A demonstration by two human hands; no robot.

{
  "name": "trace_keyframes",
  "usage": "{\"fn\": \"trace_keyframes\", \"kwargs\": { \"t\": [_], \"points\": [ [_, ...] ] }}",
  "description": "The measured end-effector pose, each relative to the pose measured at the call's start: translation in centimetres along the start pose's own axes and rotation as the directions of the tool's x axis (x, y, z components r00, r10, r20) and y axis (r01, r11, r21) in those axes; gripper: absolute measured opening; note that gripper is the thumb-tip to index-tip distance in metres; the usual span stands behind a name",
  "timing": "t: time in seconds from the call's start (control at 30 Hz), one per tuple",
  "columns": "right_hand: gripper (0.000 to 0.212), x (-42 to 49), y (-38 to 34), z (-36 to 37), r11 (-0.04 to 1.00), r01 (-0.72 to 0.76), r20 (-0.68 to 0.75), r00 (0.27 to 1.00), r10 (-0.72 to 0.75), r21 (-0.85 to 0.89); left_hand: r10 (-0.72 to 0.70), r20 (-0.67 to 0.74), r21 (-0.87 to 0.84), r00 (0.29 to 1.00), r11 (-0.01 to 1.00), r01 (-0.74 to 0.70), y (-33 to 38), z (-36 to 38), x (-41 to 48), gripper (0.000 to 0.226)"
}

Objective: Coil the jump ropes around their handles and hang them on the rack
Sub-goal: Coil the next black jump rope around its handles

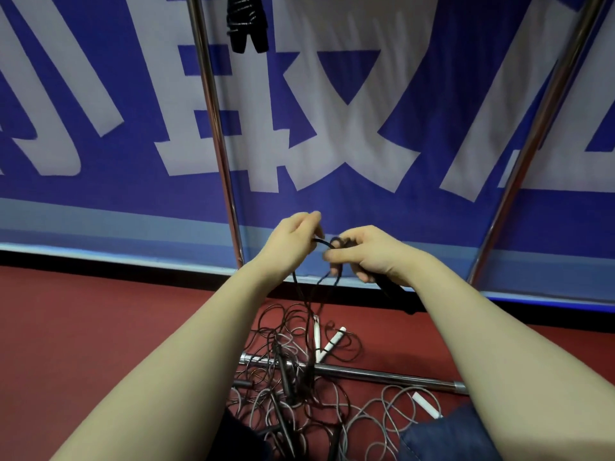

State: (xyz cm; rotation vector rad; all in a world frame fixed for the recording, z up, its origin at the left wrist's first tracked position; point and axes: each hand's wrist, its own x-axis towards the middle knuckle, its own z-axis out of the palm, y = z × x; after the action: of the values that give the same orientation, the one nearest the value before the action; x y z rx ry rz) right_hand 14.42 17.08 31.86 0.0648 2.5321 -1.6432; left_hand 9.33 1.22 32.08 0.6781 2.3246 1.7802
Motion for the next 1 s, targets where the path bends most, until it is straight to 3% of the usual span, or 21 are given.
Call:
{"fn": "trace_keyframes", "kwargs": {
  "t": [0.07,0.13,0.23,0.3,0.4,0.47,0.5,0.57,0.67,0.73,0.77,0.87,0.97,1.0],
  "points": [
    [0.018,0.2,0.1,0.0,0.999,0.043,-0.074,0.996,-0.041,0.015,-0.025,0.017,-0.055,1.0,0.998,0.026,-0.3,-0.6,-0.1,0.025],
    [0.02,0.3,-0.3,-0.3,0.983,0.125,-0.18,0.979,-0.099,0.136,-0.044,0.123,-0.071,0.991,0.996,0.053,-0.7,-0.9,-0.2,0.016],
    [0.019,0.4,-1.8,-0.7,0.919,0.285,-0.316,0.929,-0.194,0.274,-0.066,0.298,-0.029,0.952,0.997,0.078,-1.7,-0.8,-0.5,0.024],
    [0.016,0.1,-2.9,-1.2,0.846,0.375,-0.386,0.895,-0.224,0.379,-0.135,0.433,0.056,0.891,0.991,0.123,-2.6,-0.5,-0.7,0.02],
    [0.017,-0.4,-4.1,-2.5,0.671,0.519,-0.498,0.831,-0.25,0.53,-0.307,0.596,0.302,0.742,0.942,0.146,-4.4,-0.3,-0.8,0.013],
    [0.017,-0.6,-4.2,-3.6,0.558,0.58,-0.569,0.793,-0.22,0.593,-0.405,0.629,0.447,0.664,0.887,0.117,-5.7,-0.1,-0.7,0.006],
    [0.017,-0.7,-4.0,-4.0,0.554,0.585,-0.591,0.783,-0.196,0.592,-0.434,0.623,0.486,0.65,0.867,0.113,-6.1,-0.1,-0.6,0.012],
    [0.017,-0.4,-2.6,-4.3,0.686,0.526,-0.624,0.77,-0.133,0.503,-0.427,0.583,0.48,0.691,0.867,0.131,-6.5,-0.1,-0.3,0.02],
    [0.013,0.4,0.4,-3.9,0.952,0.218,-0.671,0.741,-0.017,0.216,-0.333,0.416,0.297,0.846,0.929,0.22,-5.7,-0.1,0.0,0.018],
    [0.005,0.7,1.9,-3.5,0.99,0.032,-0.623,0.78,0.059,0.134,-0.27,0.336,0.12,0.902,0.963,0.243,-4.6,0.0,0.0,0.013],
    [0.012,0.8,2.2,-3.3,0.992,-0.013,-0.566,0.82,0.084,0.129,-0.238,0.32,0.078,0.917,0.971,0.225,-4.1,0.0,-0.1,0.012],
    [0.025,0.4,1.8,-2.4,0.989,0.009,-0.329,0.943,0.042,0.15,-0.16,0.344,0.098,0.925,0.986,0.134,-2.4,0.2,-0.6,0.012],
    [0.02,0.0,0.4,-1.3,0.985,0.019,-0.253,0.967,0.025,0.171,-0.121,0.372,0.162,0.92,0.985,0.064,-1.1,0.4,-1.1,0.017],
    [0.033,-0.1,0.1,-1.1,0.99,-0.024,-0.237,0.97,0.057,0.139,-0.112,0.372,0.19,0.921,0.981,0.043,-0.7,0.4,-1.2,0.018]
  ]
}}
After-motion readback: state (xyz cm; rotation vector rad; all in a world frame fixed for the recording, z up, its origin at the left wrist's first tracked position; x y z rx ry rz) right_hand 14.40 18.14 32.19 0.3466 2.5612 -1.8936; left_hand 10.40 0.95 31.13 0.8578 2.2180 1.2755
